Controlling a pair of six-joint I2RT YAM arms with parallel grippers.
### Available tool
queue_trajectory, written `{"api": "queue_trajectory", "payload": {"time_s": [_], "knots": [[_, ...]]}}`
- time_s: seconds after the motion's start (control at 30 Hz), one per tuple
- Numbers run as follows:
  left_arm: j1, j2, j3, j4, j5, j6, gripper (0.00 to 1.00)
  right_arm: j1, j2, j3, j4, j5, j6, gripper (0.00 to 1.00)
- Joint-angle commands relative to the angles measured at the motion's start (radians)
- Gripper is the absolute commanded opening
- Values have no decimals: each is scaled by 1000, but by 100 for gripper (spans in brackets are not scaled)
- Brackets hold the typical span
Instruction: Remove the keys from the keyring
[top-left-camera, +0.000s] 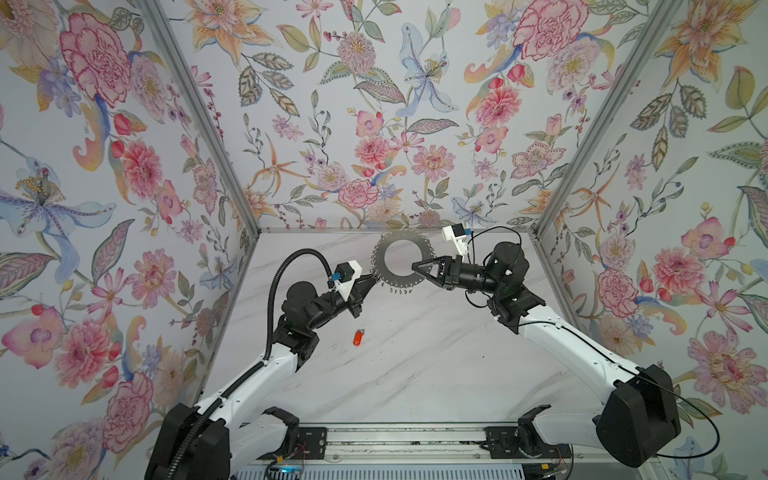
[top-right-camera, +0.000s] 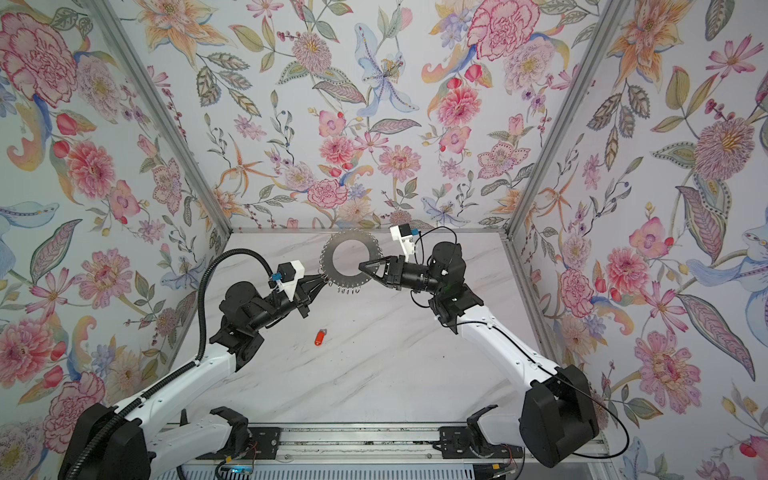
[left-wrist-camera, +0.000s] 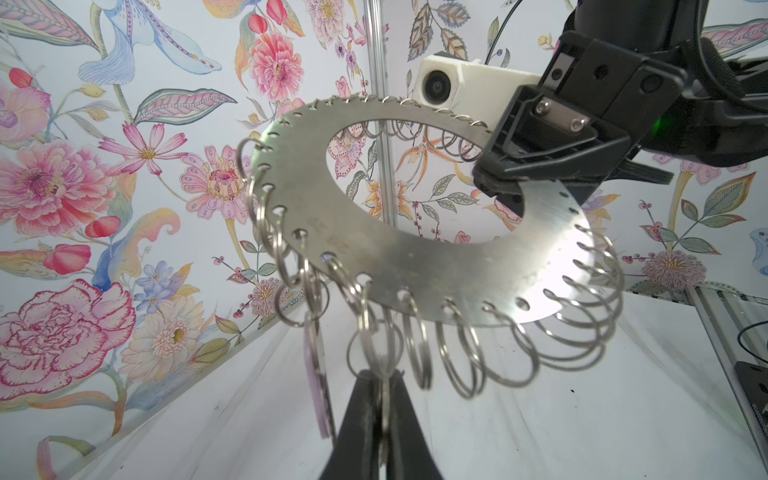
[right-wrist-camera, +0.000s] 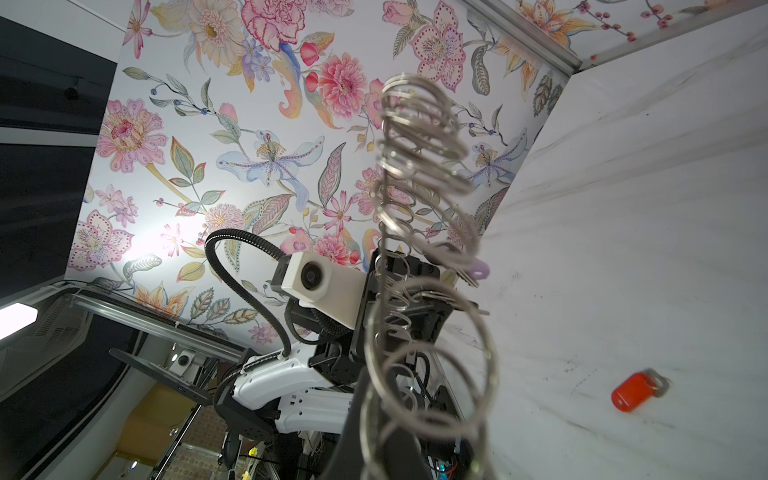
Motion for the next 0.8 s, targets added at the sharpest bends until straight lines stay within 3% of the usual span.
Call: {"api": "queue_trajectory", "payload": {"time_s": [0.0,0.53,0.77], "knots": [[8,-37,29,-113,-37,57,2,-15,-16,26,48,-4,-22,0],[16,-90,179,-449,-211,226,0,-35,-11,-12,63,-9,-30,0],[16,-79,257,-528,-206,299,0,-18,21,-51,135,-6,-5,4]]}}
